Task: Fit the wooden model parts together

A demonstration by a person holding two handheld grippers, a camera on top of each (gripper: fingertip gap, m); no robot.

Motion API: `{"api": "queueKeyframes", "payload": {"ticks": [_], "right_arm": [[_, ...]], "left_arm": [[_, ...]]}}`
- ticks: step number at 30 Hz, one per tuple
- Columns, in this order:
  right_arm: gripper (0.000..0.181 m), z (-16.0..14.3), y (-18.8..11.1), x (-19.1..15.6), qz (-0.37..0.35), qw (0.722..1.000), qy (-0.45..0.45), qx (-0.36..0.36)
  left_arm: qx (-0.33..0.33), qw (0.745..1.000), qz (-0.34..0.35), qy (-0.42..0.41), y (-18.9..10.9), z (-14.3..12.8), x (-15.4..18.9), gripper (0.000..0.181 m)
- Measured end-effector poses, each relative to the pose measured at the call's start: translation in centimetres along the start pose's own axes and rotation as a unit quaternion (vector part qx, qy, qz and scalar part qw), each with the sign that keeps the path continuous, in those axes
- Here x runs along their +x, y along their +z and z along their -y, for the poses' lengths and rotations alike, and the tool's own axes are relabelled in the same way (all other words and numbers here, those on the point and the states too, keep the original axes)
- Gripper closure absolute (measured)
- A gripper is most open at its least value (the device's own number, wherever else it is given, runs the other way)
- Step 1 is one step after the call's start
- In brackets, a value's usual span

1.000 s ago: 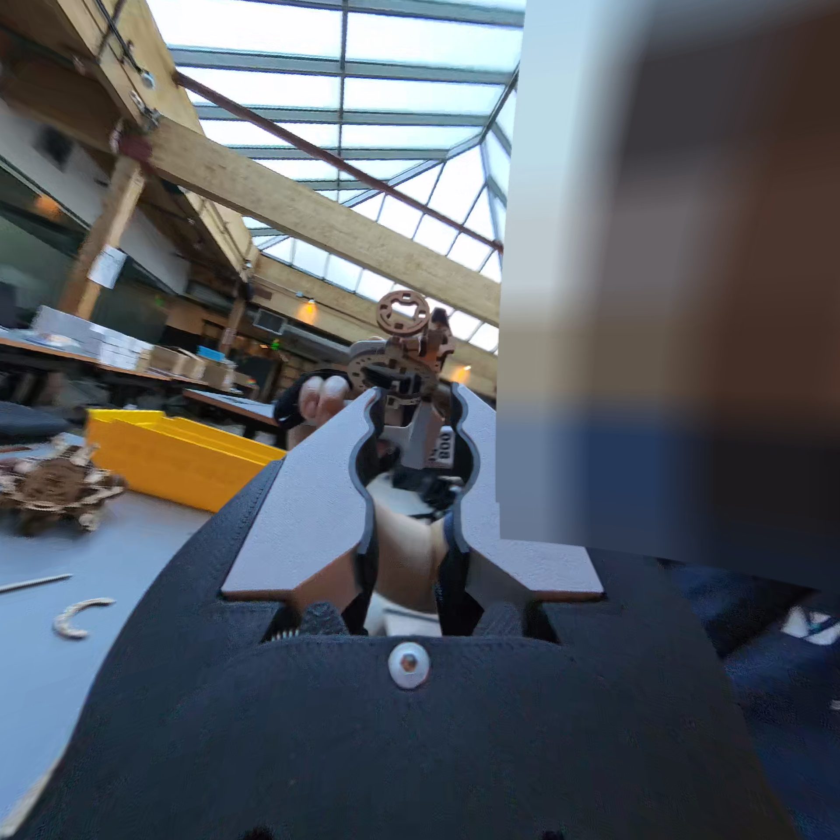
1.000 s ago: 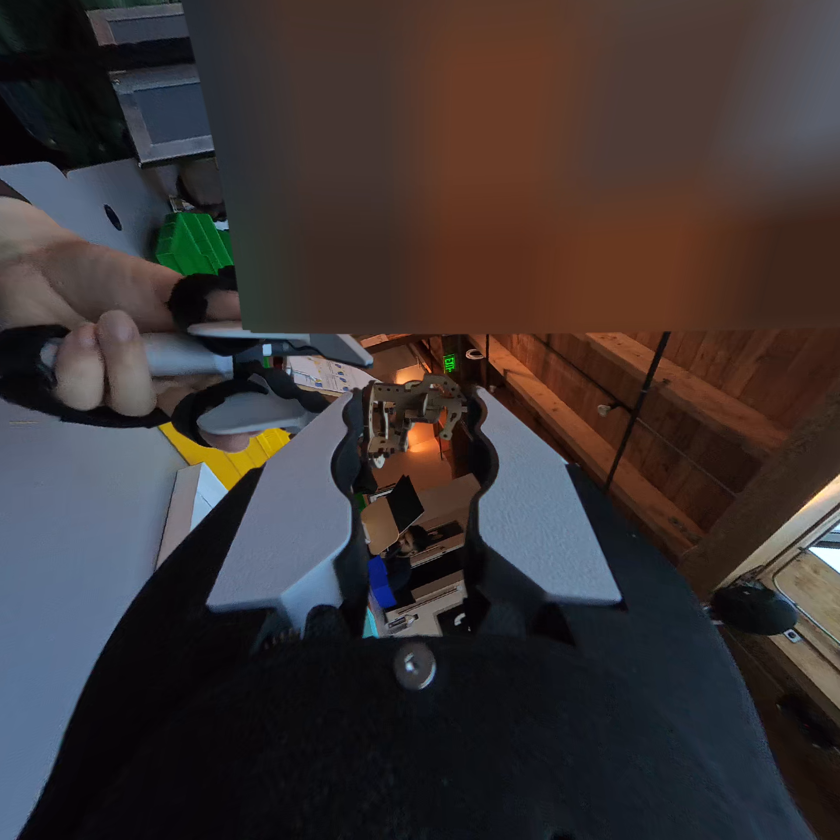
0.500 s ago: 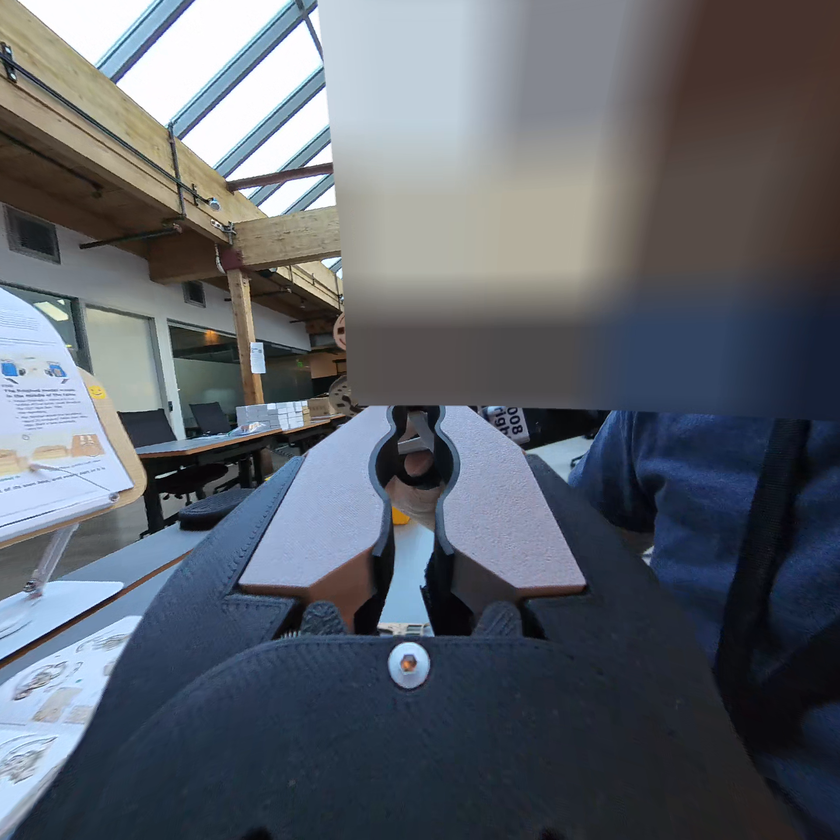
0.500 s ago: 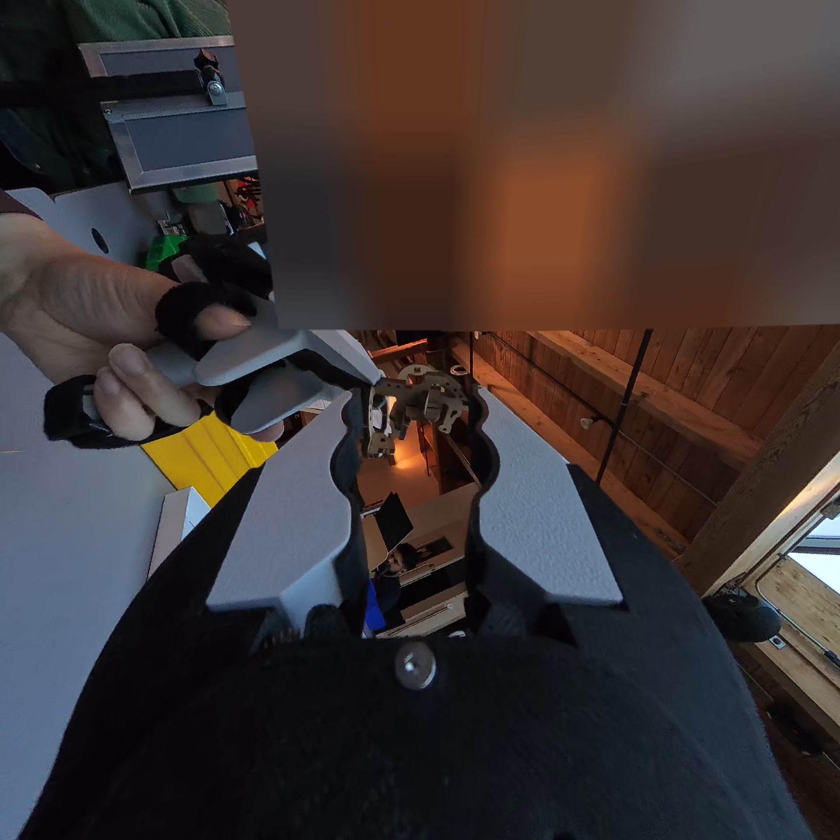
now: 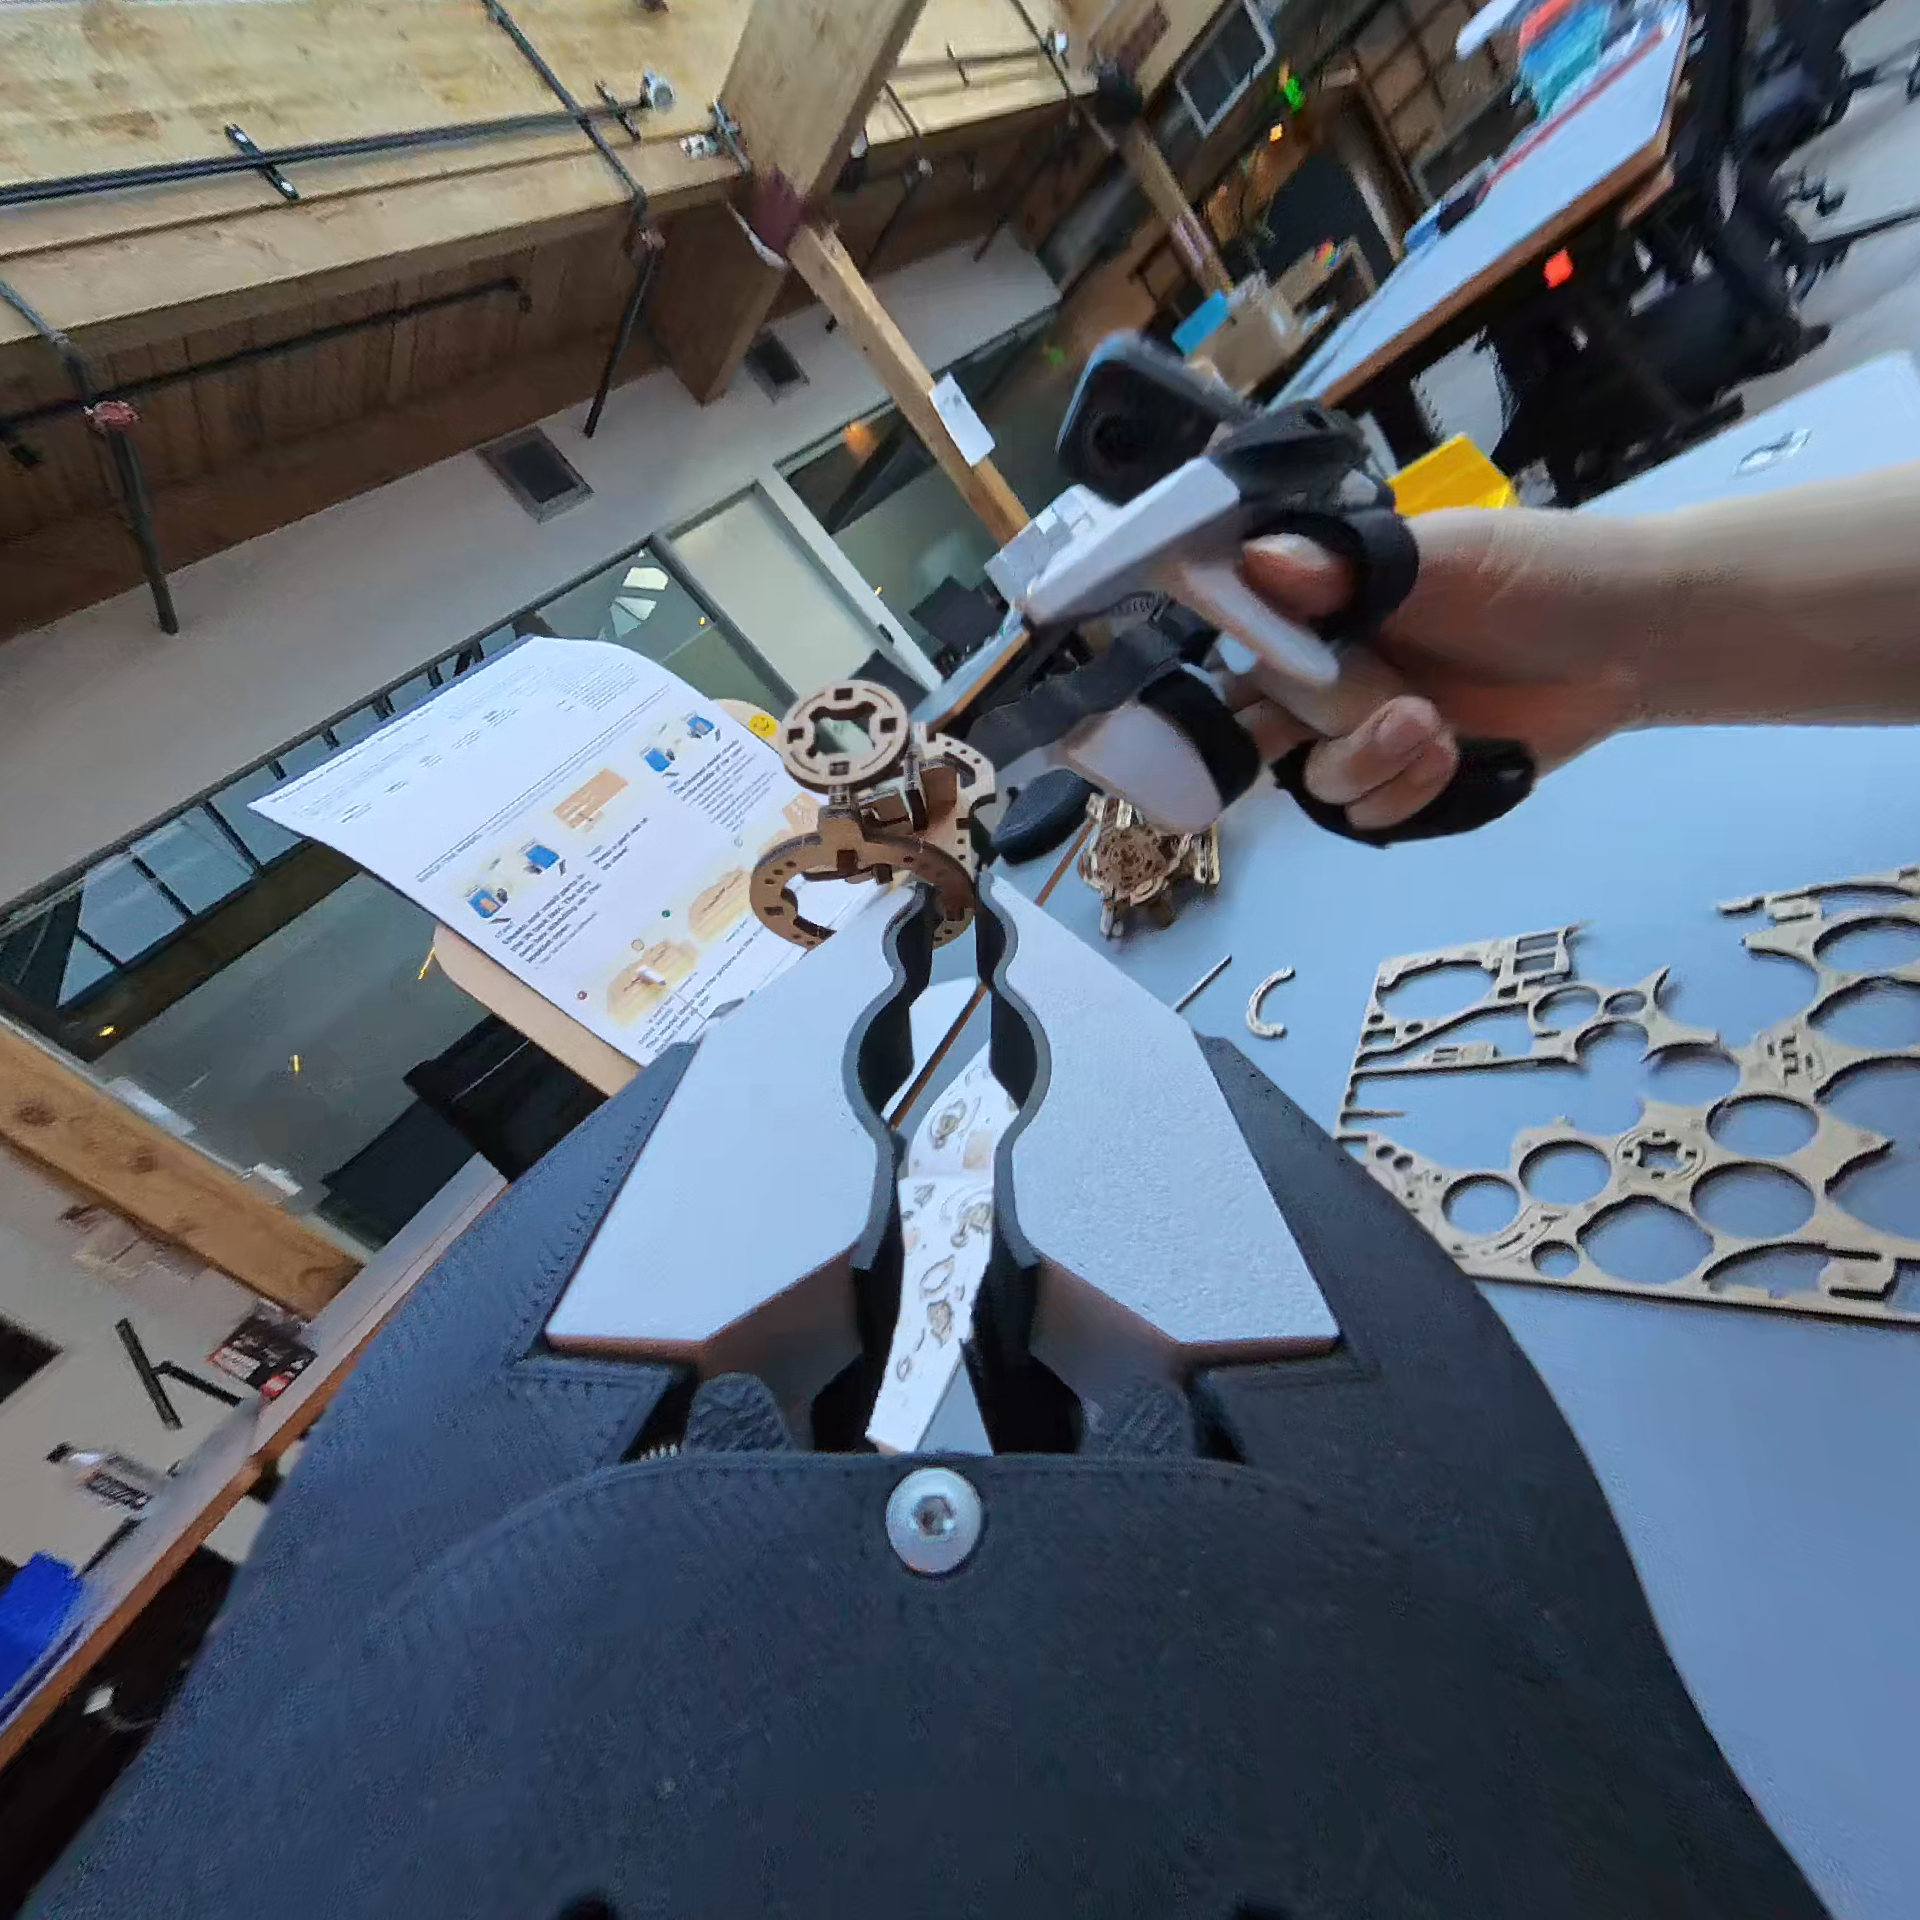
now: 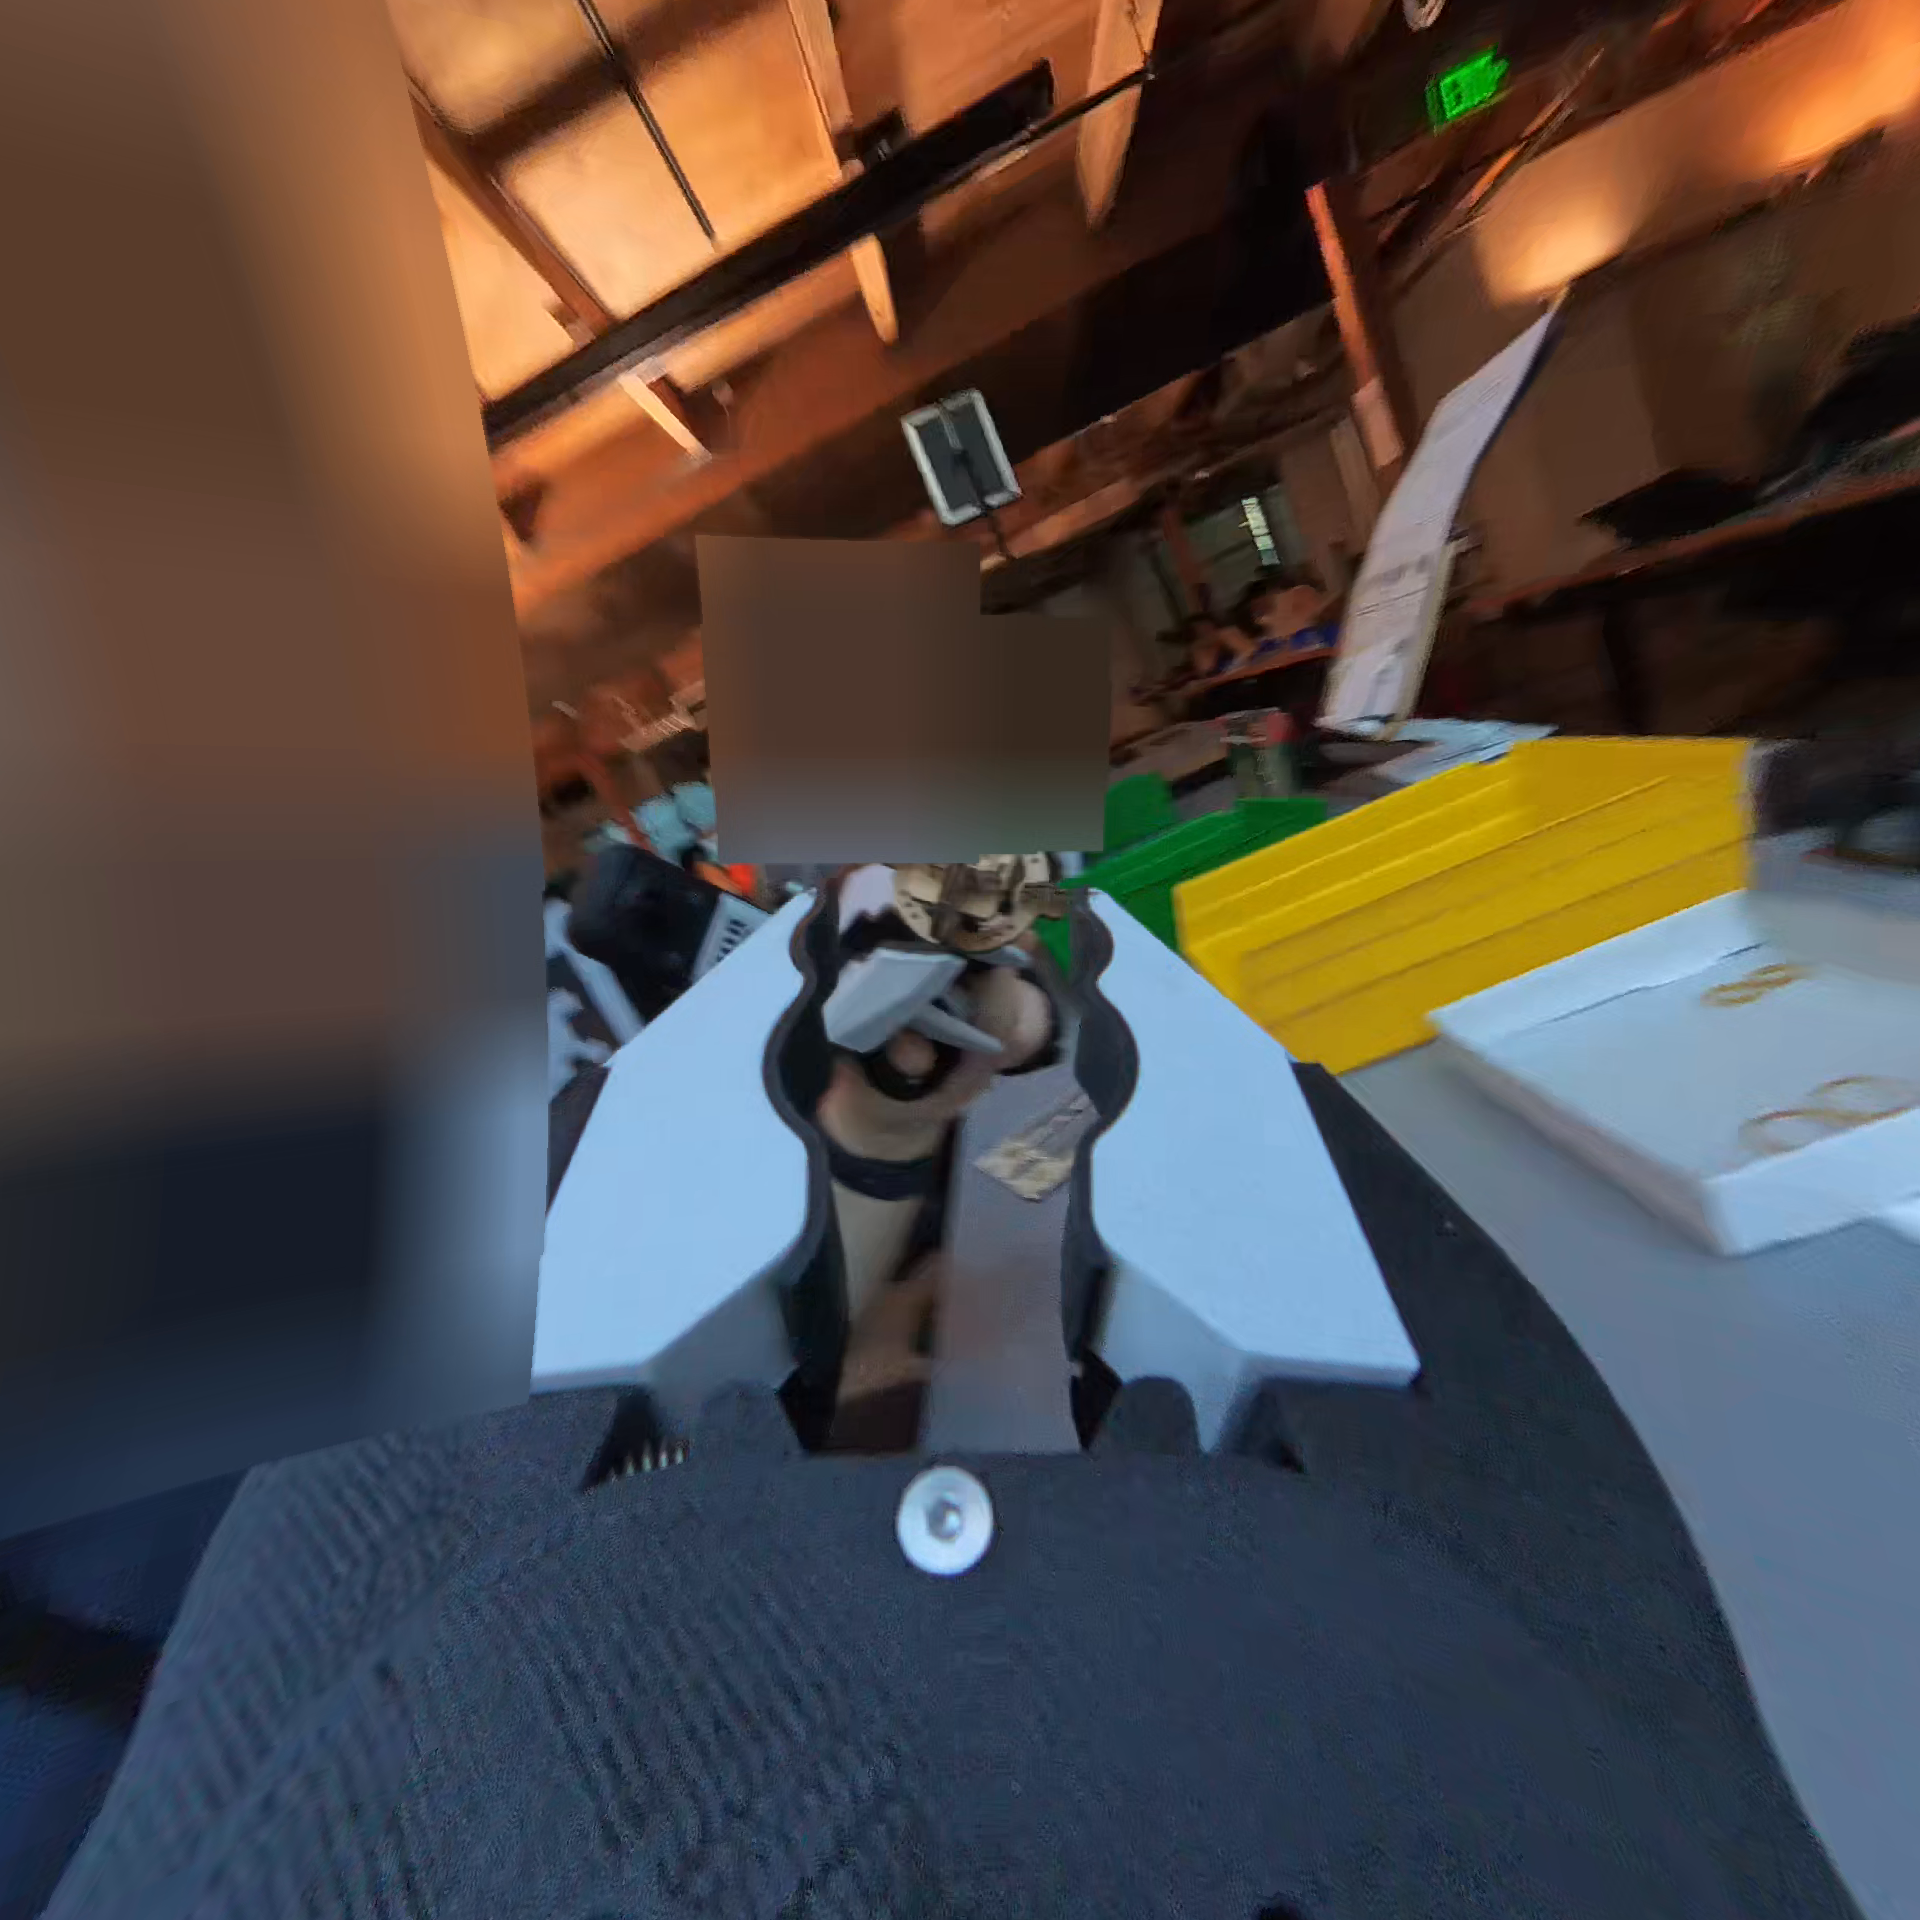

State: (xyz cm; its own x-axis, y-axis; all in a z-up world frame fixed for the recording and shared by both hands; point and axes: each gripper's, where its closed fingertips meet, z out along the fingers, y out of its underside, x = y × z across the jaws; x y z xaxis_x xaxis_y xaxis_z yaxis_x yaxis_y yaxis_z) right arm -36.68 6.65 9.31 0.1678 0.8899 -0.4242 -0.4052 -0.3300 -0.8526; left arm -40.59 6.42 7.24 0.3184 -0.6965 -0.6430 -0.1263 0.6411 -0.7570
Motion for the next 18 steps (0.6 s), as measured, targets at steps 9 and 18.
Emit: {"api": "queueKeyframes", "payload": {"ticks": [9,18], "right_arm": [[0.161,-3.8,1.5,1.9,-0.007,0.992,0.123,0.006],[0.181,-3.4,1.3,2.1,0.005,0.991,0.129,0.024]], "left_arm": [[-0.047,0.998,-0.013,0.035,1.4,-1.6,0.9,0.175],[-0.046,0.998,-0.024,0.025,2.3,-1.7,1.5,0.175]]}}
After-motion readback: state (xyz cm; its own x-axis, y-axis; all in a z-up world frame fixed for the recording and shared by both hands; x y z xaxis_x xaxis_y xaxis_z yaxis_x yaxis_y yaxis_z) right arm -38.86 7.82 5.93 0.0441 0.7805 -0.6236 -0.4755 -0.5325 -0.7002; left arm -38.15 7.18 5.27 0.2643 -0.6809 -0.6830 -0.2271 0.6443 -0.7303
